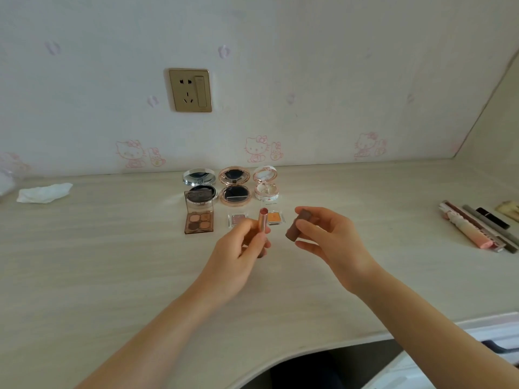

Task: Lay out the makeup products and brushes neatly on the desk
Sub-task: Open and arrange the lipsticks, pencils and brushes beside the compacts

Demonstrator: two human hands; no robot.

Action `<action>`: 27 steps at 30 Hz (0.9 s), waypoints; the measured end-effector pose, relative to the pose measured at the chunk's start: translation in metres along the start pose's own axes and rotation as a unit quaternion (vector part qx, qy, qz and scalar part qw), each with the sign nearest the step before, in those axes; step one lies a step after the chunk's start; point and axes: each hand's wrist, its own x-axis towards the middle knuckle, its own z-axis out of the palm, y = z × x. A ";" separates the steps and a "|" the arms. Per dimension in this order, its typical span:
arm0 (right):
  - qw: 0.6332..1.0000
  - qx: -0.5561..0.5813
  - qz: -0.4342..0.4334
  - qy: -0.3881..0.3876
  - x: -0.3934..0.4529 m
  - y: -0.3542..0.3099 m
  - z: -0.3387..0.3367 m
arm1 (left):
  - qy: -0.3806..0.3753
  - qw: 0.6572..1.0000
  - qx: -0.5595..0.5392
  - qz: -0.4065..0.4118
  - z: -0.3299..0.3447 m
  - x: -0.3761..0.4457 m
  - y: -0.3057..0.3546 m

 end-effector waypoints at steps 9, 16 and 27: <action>0.991 -0.111 -0.059 0.037 0.023 -0.004 -0.033 | -0.019 0.988 0.151 0.023 0.015 0.049 0.026; 0.982 -0.168 -0.069 0.052 0.067 -0.011 -0.055 | -0.014 0.962 0.269 0.040 0.024 0.127 0.047; 0.979 -0.188 -0.054 0.057 0.145 0.004 -0.056 | 0.006 0.942 0.325 -0.086 0.046 0.201 0.026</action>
